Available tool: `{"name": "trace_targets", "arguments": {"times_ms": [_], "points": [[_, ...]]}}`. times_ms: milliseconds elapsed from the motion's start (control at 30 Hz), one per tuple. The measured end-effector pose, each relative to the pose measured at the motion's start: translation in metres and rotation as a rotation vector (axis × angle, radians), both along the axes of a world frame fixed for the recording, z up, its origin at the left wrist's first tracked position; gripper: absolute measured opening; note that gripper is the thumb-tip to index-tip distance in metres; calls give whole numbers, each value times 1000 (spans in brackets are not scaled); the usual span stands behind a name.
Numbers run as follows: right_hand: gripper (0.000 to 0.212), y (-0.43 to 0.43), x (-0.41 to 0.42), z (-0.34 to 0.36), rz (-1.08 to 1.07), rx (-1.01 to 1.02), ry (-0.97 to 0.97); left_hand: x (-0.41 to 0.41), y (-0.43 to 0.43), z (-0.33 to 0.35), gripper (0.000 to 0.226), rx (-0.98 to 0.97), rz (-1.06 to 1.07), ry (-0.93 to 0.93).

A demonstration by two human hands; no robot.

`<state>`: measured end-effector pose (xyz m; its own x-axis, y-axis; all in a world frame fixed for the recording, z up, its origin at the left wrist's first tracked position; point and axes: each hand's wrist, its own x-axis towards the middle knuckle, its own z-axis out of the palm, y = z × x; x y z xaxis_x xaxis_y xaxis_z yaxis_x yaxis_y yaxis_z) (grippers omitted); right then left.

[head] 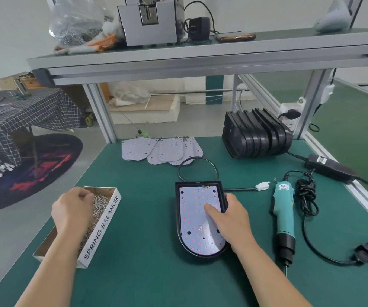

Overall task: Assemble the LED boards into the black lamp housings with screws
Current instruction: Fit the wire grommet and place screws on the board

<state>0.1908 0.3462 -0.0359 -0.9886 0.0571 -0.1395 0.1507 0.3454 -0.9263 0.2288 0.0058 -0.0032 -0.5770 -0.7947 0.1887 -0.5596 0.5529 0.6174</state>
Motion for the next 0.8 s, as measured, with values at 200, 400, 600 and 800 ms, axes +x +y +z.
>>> {"name": "trace_targets", "arguments": {"times_ms": [200, 400, 600, 800], "points": [[22, 0, 0, 0, -10, 15, -11, 3, 36, 29, 6, 459, -61, 282], [27, -4, 3, 7, -29, 27, -25, -12, 176, 49, 8, 1774, -480, 313], [17, 10, 9, 23, 178, 105, -33, -36, 233, 23, 17, 1914, -342, 200], [44, 98, 3, 52, -143, 697, 156, -37, 229, 14, 12, 1918, -331, 187]]}}
